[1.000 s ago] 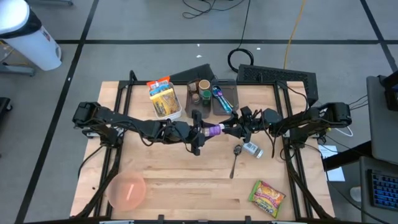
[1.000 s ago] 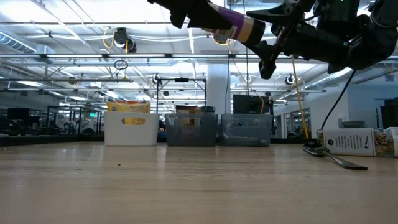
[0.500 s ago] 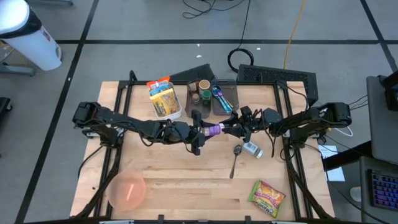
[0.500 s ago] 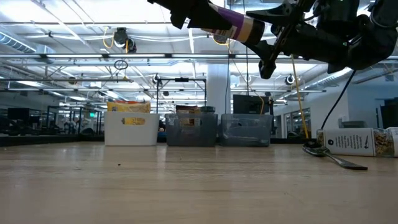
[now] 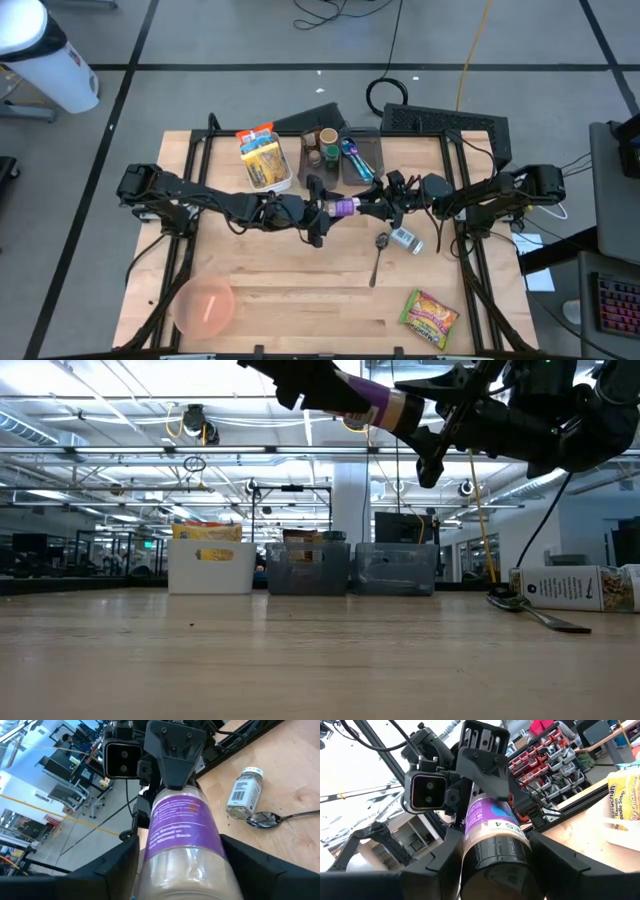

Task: Pick & Place Food Item
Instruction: Put the purple seasoning bottle into the left black bin

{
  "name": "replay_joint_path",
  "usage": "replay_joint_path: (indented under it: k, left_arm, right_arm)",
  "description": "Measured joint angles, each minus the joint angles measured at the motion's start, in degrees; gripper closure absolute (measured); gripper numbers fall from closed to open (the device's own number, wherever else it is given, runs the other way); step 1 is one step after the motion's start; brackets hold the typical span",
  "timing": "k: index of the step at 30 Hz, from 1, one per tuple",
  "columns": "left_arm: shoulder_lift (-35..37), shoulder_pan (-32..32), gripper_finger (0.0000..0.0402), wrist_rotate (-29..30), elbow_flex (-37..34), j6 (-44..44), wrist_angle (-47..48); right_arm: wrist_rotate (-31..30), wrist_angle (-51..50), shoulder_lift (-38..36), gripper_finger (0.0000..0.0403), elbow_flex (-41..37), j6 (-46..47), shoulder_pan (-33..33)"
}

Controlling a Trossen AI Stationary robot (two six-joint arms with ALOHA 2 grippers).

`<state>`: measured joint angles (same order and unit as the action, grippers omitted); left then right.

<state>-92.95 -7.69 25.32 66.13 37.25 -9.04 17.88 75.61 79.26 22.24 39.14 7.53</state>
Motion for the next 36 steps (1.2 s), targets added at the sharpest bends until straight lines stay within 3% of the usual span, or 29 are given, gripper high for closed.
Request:
replay_joint_path:
  k: [13,17,24,29,36]
  left_arm:
    - [0.0,0.2,0.0088,-0.1,0.0,-1.4,-0.6]
    - [0.0,0.6,0.0119,0.1,0.0,-1.6,-0.6]
    - [0.0,0.8,0.0218,-0.2,0.0,-1.7,-0.7]
    - [0.0,0.8,0.022,-0.1,0.0,-1.3,-0.9]
    - [0.0,0.8,0.0193,0.0,0.0,-1.6,-1.7]
  right_arm:
    - [0.8,0.4,0.0,0.0218,0.0,-0.8,0.7]
    - [1.5,0.5,0.0,0.0219,0.0,-0.9,0.8]
    - [1.6,0.3,0.0,0.0208,0.0,-1.3,0.8]
    - [1.8,0.5,0.0,0.0206,0.0,-2.1,0.8]
    - [1.9,0.6,-0.1,0.0165,0.0,-0.8,0.8]
